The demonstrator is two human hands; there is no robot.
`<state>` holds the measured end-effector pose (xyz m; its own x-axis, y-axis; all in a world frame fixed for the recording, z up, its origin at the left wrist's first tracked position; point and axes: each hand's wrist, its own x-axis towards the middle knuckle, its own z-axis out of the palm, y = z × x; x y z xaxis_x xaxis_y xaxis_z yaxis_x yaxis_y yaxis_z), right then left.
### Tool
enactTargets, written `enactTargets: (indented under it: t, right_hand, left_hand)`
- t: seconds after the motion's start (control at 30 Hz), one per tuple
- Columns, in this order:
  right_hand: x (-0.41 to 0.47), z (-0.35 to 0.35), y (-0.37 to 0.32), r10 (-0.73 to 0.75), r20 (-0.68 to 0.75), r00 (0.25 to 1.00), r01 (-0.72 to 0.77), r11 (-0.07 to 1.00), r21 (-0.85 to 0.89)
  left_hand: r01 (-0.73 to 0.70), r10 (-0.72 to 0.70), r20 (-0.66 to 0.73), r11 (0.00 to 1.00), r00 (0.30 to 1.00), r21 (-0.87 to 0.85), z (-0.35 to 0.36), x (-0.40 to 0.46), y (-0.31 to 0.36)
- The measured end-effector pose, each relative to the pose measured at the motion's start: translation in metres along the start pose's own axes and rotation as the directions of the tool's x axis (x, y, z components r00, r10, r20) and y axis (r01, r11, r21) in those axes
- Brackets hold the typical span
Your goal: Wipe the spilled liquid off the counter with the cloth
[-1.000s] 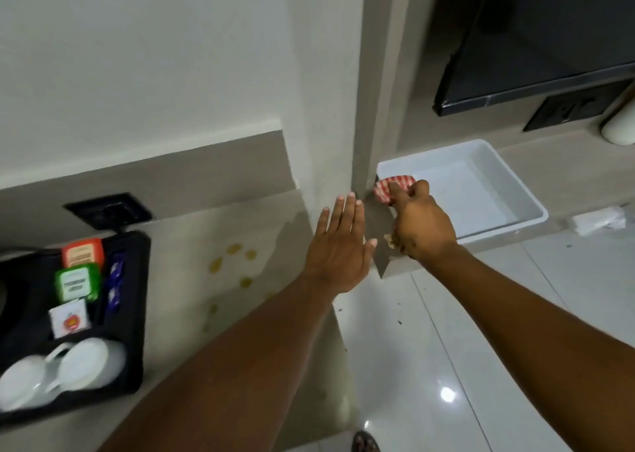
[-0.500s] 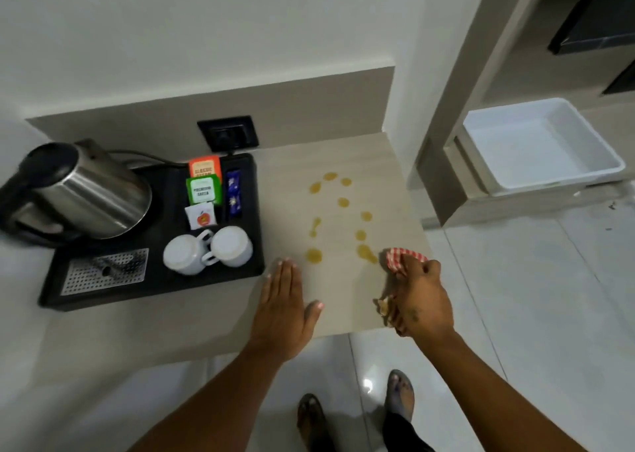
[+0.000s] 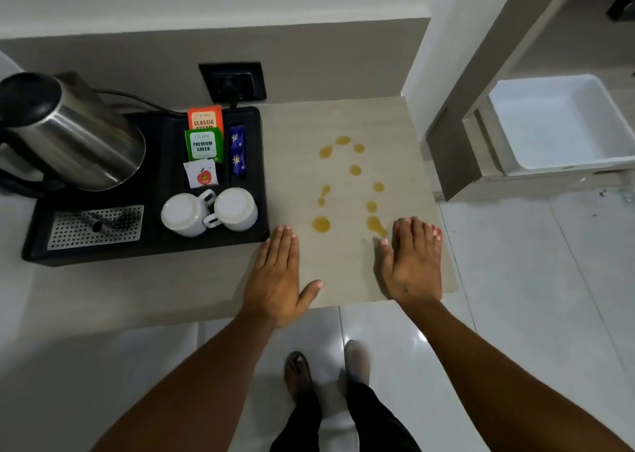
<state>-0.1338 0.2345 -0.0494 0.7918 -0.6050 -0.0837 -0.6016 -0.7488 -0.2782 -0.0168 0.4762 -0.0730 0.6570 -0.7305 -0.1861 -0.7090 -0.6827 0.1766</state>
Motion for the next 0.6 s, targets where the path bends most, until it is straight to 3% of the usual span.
enactTargets:
  t: [0.2, 0.43, 0.6]
  right_hand:
    - [0.115, -0.007, -0.014, -0.039, 0.021, 0.999, 0.040, 0.998, -0.040]
    - [0.088, -0.010, 0.016, -0.240, 0.087, 0.967, 0.243, 0.970, -0.027]
    - [0.167, -0.021, 0.006, -0.249, 0.071, 0.966, 0.252, 0.967, -0.045]
  left_hand:
    - [-0.026, 0.024, -0.054, 0.999, 0.998, -0.031, 0.003, 0.000, -0.002]
    - [-0.014, 0.009, -0.072, 0.998, 0.997, -0.059, 0.005, -0.001, -0.002]
    - [0.000, -0.004, -0.084, 0.999, 0.996, -0.047, 0.005, 0.002, -0.003]
